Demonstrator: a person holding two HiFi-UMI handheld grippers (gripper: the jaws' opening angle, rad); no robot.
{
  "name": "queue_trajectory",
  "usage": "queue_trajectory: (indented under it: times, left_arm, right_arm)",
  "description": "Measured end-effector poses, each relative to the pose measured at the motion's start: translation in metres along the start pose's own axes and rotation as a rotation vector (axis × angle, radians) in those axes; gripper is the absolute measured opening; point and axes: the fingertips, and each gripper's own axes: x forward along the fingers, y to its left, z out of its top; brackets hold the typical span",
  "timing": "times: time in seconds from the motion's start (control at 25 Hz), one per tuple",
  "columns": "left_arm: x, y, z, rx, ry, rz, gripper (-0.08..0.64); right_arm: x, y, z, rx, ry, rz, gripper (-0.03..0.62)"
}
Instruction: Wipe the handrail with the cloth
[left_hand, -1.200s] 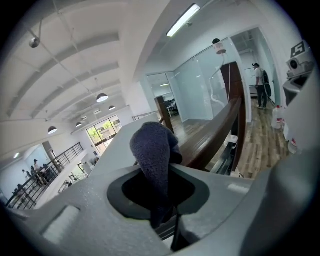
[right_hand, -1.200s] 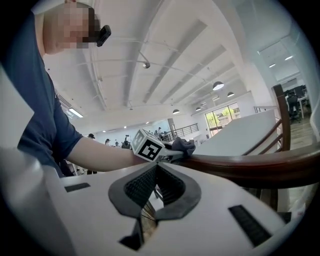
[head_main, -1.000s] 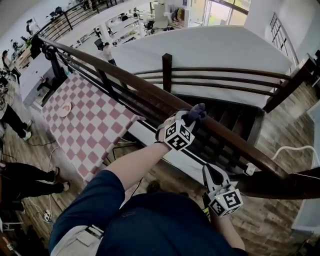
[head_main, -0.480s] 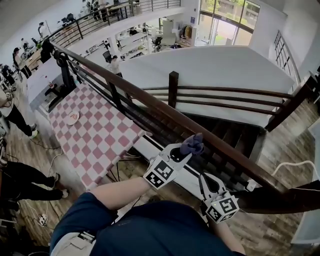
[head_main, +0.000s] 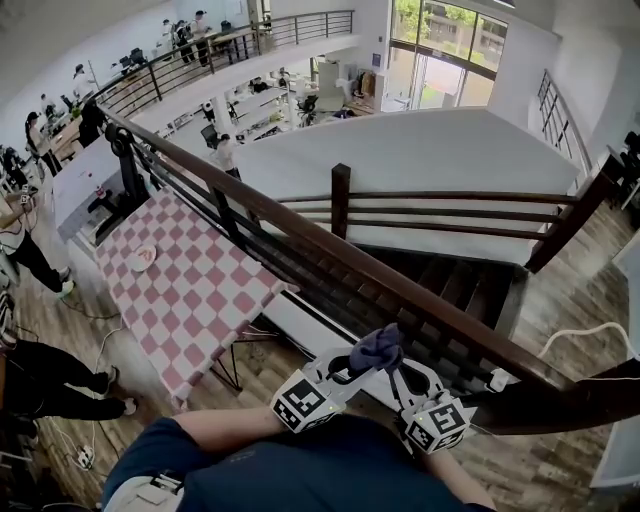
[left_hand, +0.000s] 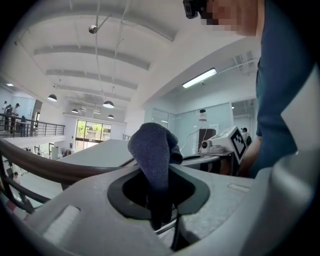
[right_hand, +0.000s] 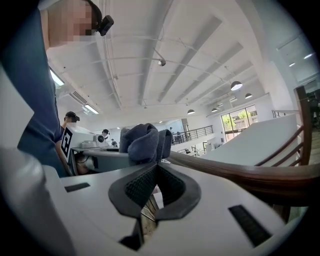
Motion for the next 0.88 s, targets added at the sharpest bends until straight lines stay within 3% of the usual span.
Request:
queue_trajectory:
  times: [0.88]
  left_arm:
    - [0.001, -0.022, 0.000, -0.017, -0.044, -0.042, 0.069]
  right_arm:
    - [-0.019, 0.009, -0.007, -0.024, 0.003, -0.012, 0.011]
